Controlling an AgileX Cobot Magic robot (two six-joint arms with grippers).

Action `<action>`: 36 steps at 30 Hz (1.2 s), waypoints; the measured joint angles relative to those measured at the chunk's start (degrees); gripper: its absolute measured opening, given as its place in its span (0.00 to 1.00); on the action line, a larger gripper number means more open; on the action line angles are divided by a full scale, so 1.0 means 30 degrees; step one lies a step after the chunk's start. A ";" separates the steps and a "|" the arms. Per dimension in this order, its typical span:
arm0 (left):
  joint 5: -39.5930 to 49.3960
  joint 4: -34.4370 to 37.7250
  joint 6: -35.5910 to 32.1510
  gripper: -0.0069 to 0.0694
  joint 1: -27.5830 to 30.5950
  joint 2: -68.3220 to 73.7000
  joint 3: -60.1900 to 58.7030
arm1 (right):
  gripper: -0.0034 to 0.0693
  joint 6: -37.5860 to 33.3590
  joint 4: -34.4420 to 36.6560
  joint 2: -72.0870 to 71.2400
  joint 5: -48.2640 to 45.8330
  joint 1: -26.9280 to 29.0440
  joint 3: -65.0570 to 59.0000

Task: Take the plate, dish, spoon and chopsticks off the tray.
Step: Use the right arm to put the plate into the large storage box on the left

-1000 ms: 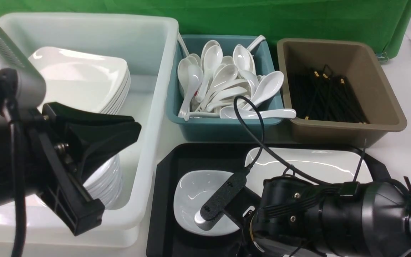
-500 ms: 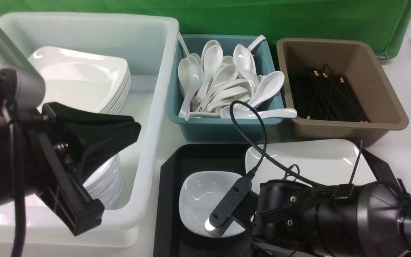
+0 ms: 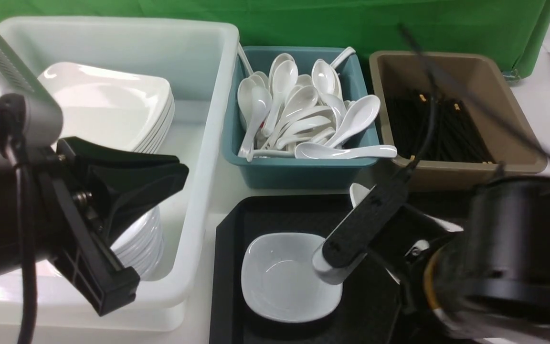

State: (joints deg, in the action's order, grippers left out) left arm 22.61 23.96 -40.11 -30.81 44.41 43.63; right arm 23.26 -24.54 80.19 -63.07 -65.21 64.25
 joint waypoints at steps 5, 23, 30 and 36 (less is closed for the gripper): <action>0.0131 -0.1058 0.1157 0.11 0.0000 -0.0116 0.0093 | 0.13 -0.0762 0.0334 -0.0783 -0.0548 -0.0664 0.2378; 1.1468 -1.6616 1.6522 0.11 0.0019 -0.8512 0.1531 | 0.12 -1.9188 0.0614 0.4566 0.7432 -0.1355 1.2895; 1.3905 -1.6573 1.7112 0.11 0.0019 -1.1390 0.1551 | 0.12 -2.1989 0.1936 1.1614 0.9474 -0.0110 1.8631; 1.3777 -1.4902 1.6626 0.11 0.0019 -1.1676 0.1551 | 0.12 -2.2809 0.4010 1.7023 0.9146 0.2006 2.4436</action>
State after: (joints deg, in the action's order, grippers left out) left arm 63.94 -20.75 9.76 -30.75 9.38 48.28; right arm -45.17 -12.51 131.26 -35.63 -59.19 137.56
